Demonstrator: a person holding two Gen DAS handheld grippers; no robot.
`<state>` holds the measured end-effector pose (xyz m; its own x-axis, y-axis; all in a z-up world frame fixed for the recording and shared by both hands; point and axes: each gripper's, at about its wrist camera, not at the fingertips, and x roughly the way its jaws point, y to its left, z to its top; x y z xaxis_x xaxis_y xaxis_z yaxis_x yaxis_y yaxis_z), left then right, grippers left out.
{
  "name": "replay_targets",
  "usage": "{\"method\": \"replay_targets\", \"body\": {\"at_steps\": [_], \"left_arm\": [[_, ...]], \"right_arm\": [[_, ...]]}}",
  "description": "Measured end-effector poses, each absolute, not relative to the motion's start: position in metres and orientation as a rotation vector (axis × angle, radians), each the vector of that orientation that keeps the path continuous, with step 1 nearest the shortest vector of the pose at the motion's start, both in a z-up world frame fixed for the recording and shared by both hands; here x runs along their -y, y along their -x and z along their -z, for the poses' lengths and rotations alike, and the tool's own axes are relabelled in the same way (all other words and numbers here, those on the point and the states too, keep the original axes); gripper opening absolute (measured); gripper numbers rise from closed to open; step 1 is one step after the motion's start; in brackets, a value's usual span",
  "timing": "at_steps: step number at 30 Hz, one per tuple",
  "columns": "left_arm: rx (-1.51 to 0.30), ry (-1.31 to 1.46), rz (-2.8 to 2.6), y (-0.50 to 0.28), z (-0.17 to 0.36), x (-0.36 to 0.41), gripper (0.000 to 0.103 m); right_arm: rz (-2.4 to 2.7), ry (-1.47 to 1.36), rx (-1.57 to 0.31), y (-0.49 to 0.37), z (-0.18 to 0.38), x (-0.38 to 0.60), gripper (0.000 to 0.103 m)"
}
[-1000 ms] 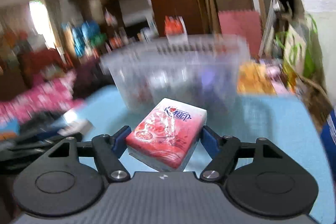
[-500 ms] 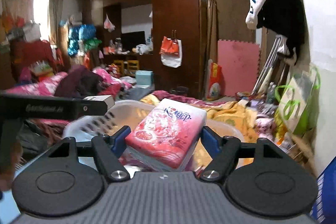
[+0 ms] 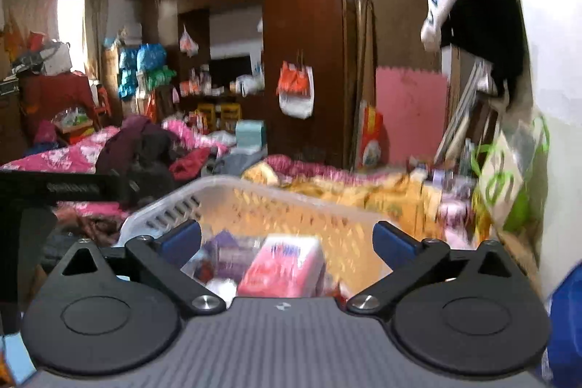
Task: Organize objects
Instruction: 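Drop the 'KENT' box into the basket with left gripper while right gripper drops the tissue pack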
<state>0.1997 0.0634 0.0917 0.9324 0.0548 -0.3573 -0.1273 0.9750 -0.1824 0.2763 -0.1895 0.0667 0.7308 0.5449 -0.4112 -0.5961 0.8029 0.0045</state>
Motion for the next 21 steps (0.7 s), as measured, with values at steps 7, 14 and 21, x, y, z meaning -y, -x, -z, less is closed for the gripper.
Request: {"method": "replay_targets", "body": {"at_steps": [7, 14, 21], "left_arm": [[-0.355, 0.144, -0.048, -0.176, -0.11, -0.07, 0.101], [-0.361, 0.124, -0.02, -0.176, -0.105, -0.068, 0.101], [-0.414, 0.108, -0.004, -0.174, -0.096, -0.058, 0.101]], "right_arm": [[-0.403, 0.292, -0.361, -0.249, -0.065, 0.183, 0.103], [-0.491, 0.182, -0.387, -0.256, -0.067, 0.195, 0.103], [-0.488, 0.176, -0.397, -0.25, -0.057, 0.204, 0.103]]}}
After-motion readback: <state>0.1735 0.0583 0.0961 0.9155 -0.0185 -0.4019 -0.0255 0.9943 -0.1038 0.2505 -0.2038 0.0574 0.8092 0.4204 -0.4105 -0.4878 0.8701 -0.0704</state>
